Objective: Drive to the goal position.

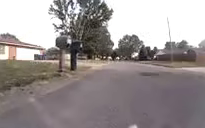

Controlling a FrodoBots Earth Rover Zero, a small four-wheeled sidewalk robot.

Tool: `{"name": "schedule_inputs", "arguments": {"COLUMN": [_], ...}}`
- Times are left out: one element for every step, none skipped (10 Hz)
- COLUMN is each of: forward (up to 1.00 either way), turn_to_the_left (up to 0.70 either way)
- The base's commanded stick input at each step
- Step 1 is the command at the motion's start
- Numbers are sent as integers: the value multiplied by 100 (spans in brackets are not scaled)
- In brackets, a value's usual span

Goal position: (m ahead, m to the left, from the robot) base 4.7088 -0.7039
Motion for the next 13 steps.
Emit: {"name": "schedule_inputs", "arguments": {"forward": [98, 98, 98, 98, 98, 98, 98, 98, 98, 98, 98, 98, 98], "turn_to_the_left": [0, 0, 0, 0, 0, 0, -6, -26, -39, -39, -39, -39, 0]}}
